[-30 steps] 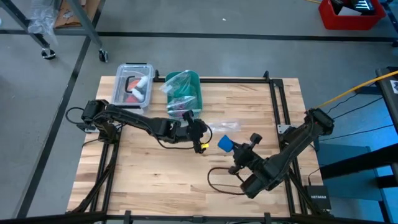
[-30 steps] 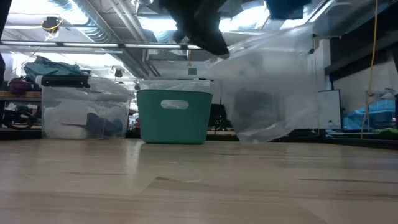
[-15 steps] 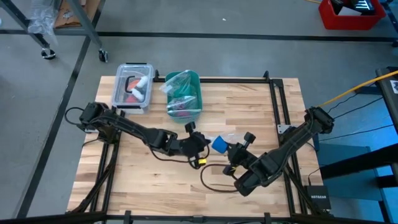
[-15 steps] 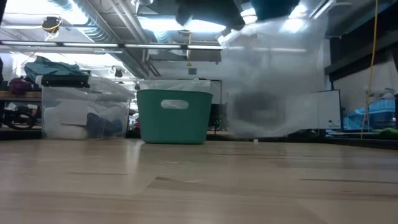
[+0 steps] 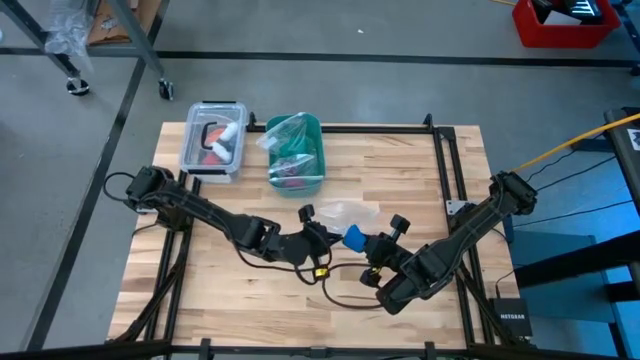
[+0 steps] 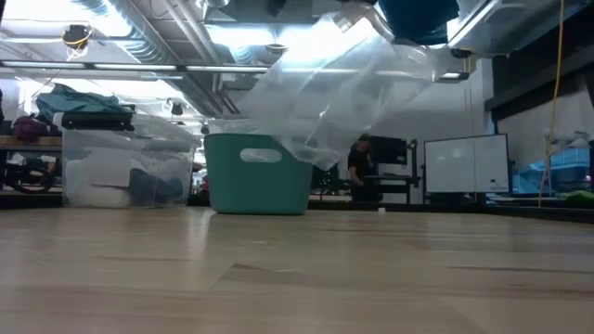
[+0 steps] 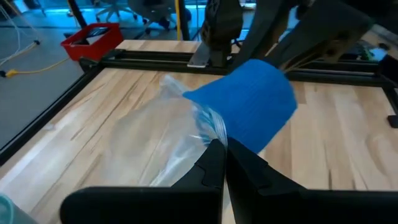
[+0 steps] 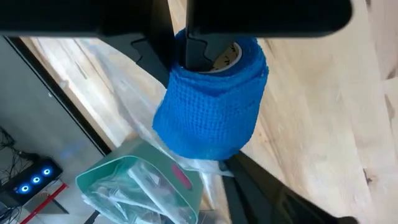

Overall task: Roll bandage
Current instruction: Put the blue bandage into the transparent zip bag

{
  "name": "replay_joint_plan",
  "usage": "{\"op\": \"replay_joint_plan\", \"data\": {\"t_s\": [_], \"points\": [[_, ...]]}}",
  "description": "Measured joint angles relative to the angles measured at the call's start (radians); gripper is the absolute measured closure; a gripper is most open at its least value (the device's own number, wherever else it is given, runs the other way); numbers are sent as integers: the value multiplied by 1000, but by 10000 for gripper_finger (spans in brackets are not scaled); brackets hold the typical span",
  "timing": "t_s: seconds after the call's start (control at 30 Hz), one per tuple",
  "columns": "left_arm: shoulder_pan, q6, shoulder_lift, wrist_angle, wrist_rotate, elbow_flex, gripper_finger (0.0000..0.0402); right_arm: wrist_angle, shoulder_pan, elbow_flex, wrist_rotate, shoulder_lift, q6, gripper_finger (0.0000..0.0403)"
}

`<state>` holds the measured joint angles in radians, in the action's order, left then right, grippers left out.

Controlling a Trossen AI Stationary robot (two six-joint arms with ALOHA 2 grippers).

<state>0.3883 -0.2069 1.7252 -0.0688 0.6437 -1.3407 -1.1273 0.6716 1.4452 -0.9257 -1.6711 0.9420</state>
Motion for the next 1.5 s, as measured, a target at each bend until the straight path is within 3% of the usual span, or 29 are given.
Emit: {"op": "replay_joint_plan", "data": {"t_s": [0.5, 0.8, 1.07, 1.27, 1.5], "points": [[81, -10, 0, -1, -2, 0, 401, 51, -58, 0, 91, 0, 51, 384], [85, -48, -2, -2, -12, 0, 401, 389, -58, -2, 127, 0, -232, 381], [91, -44, -1, 0, -23, 0, 401, 343, -59, -1, 227, 0, -242, 381], [95, -43, -1, 5, -52, 0, 401, 375, -59, -1, 394, 0, -291, 380], [93, -40, -2, 3, -90, 0, 401, 399, -57, -1, 398, 0, -296, 361]]}}
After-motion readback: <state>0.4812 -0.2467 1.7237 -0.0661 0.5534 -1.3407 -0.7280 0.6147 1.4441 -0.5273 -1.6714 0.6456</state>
